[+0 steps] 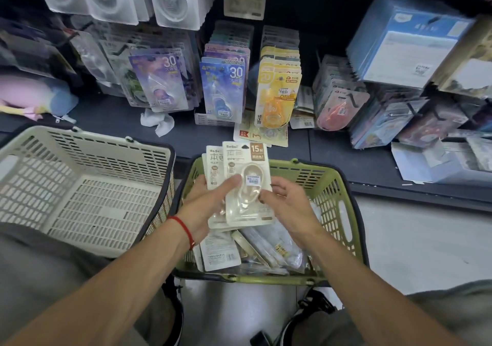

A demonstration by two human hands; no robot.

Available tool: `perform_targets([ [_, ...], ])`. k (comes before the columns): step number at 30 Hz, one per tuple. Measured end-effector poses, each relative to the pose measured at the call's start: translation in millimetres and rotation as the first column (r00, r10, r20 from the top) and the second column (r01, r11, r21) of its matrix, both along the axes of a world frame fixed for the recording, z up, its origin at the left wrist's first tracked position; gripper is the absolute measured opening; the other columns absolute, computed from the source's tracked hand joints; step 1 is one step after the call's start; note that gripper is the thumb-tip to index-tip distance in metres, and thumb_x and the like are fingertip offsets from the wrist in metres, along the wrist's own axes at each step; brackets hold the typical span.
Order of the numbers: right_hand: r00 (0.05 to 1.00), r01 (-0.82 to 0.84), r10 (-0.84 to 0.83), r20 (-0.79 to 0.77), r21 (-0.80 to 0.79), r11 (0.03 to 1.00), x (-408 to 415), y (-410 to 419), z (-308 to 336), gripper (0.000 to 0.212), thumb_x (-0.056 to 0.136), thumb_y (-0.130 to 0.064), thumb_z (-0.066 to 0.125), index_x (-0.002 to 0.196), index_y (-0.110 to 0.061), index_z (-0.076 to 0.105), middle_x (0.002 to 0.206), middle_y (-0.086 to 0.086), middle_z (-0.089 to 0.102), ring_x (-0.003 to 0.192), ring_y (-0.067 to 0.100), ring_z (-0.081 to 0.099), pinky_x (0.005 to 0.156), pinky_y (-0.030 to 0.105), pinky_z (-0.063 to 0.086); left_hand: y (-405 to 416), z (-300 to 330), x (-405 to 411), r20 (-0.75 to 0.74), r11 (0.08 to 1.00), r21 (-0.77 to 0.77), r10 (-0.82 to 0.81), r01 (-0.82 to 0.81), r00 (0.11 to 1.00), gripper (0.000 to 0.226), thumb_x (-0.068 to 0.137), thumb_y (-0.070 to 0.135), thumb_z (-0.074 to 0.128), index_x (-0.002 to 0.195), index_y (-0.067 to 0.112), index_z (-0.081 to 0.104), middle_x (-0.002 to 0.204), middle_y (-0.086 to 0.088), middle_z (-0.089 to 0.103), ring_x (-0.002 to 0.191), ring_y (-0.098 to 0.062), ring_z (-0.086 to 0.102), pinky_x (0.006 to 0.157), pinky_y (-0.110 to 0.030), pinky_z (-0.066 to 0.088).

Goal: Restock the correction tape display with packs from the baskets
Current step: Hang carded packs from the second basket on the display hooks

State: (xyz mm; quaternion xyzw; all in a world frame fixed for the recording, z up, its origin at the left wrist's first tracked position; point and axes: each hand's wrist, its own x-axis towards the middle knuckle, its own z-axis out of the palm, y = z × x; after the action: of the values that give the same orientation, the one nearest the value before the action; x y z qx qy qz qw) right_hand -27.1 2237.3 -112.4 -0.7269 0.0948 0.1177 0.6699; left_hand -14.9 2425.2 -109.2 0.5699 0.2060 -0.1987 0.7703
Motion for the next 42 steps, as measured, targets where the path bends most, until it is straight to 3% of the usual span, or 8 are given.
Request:
perform_targets([
  [5, 0.986, 0.010, 0.056, 0.155, -0.393, 0.919, 9.0, 6.5, -14.6, 0.004, 0.098, -0.023, 0.070, 0.101, -0.025, 0.070, 0.091, -0.008, 0.072, 0.083, 0.009, 0.068, 0.074, 0.028, 0.059, 26.4, 10.7, 11.5, 0.052, 0.987, 0.097, 0.125, -0.130, 0.991, 0.065, 0.070, 0.018, 0.090, 0.128, 0.015, 0.061, 0.113, -0.005, 0.080, 0.098, -0.025, 0.080, 0.082, -0.055, 0.065],
  [8, 0.887, -0.342, 0.458, -0.067, -0.760, 0.553, -3.1, 9.8, -40.2, 0.008, 0.100, -0.032, 0.065, 0.105, -0.026, 0.067, 0.093, -0.006, 0.072, 0.088, 0.016, 0.070, 0.079, 0.033, 0.058, 49.2, 14.3, 18.3, 0.094, 0.957, 0.156, 0.234, -0.246, 0.968, 0.058, 0.078, 0.012, 0.089, 0.129, 0.015, 0.060, 0.116, -0.002, 0.079, 0.103, -0.023, 0.078, 0.081, -0.050, 0.066],
  [11, 0.764, -0.470, 0.573, -0.297, -0.864, 0.180, -24.2, 18.1, -72.3, 0.020, 0.102, -0.033, 0.058, 0.113, -0.017, 0.065, 0.106, 0.005, 0.069, 0.097, 0.027, 0.069, 0.083, 0.037, 0.053, 60.4, 13.1, 14.0, 0.117, 0.944, 0.160, 0.273, -0.290, 0.955, 0.055, 0.081, 0.011, 0.088, 0.130, 0.016, 0.062, 0.117, 0.000, 0.079, 0.105, -0.023, 0.077, 0.089, -0.054, 0.063],
  [18, 0.950, -0.307, 0.271, -0.152, -0.590, 0.746, -8.7, -34.4, -45.9, 0.017, 0.106, -0.020, 0.059, 0.089, -0.019, 0.062, 0.089, 0.003, 0.074, 0.085, 0.027, 0.073, 0.069, 0.032, 0.053, 66.0, 7.1, 6.7, 0.141, 0.938, 0.155, 0.289, -0.309, 0.947, 0.050, 0.087, 0.009, 0.084, 0.131, 0.018, 0.061, 0.120, -0.001, 0.078, 0.109, -0.026, 0.075, 0.092, -0.060, 0.060],
  [23, 0.994, -0.030, 0.010, -0.109, -0.180, 0.983, 1.1, -54.4, -2.3, 0.024, 0.109, -0.020, 0.055, 0.092, -0.024, 0.071, 0.101, 0.005, 0.081, 0.099, 0.029, 0.076, 0.089, 0.043, 0.059, 57.8, 13.5, 11.6, 0.233, 0.934, 0.175, 0.268, -0.311, 0.935, 0.043, 0.084, 0.009, 0.086, 0.111, 0.034, 0.064, 0.101, 0.014, 0.081, 0.090, -0.004, 0.077, 0.080, -0.040, 0.062],
  [27, 0.977, 0.193, -0.169, -0.128, 0.208, 0.959, 19.3, -32.6, 28.2, 0.023, 0.110, -0.016, 0.051, 0.111, -0.008, 0.073, 0.115, 0.017, 0.078, 0.100, 0.032, 0.076, 0.101, 0.058, 0.055, 36.7, 28.3, 15.0, 0.313, 0.957, 0.152, 0.192, -0.249, 0.930, 0.047, 0.085, 0.010, 0.086, 0.121, 0.027, 0.062, 0.103, 0.014, 0.081, 0.091, -0.004, 0.078, 0.067, -0.024, 0.063],
  [32, 0.994, 0.098, -0.061, -0.096, 0.463, 0.881, 51.7, -1.1, 83.4, 0.036, 0.104, -0.031, 0.057, 0.132, -0.014, 0.070, 0.126, 0.015, 0.075, 0.115, 0.037, 0.073, 0.104, 0.066, 0.052, 18.4, 72.1, 42.8, 0.429, 0.969, 0.106, 0.159, -0.225, 0.889, 0.044, 0.089, 0.010, 0.083, 0.121, 0.029, 0.060, 0.107, 0.015, 0.080, 0.097, -0.004, 0.077, 0.071, -0.016, 0.059],
  [42, 0.858, 0.001, -0.016, 0.514, 0.030, 1.000, 150.4, 35.7, 198.4, 0.031, 0.095, -0.027, 0.078, 0.124, -0.027, 0.067, 0.116, -0.009, 0.078, 0.107, 0.011, 0.075, 0.100, 0.047, 0.060, 62.3, 164.2, 122.8, 0.754, 0.805, 0.218, 0.221, -0.552, 0.619, 0.054, 0.090, 0.022, 0.083, 0.134, 0.028, 0.052, 0.125, 0.012, 0.071, 0.117, -0.010, 0.068, 0.108, -0.048, 0.053],
])
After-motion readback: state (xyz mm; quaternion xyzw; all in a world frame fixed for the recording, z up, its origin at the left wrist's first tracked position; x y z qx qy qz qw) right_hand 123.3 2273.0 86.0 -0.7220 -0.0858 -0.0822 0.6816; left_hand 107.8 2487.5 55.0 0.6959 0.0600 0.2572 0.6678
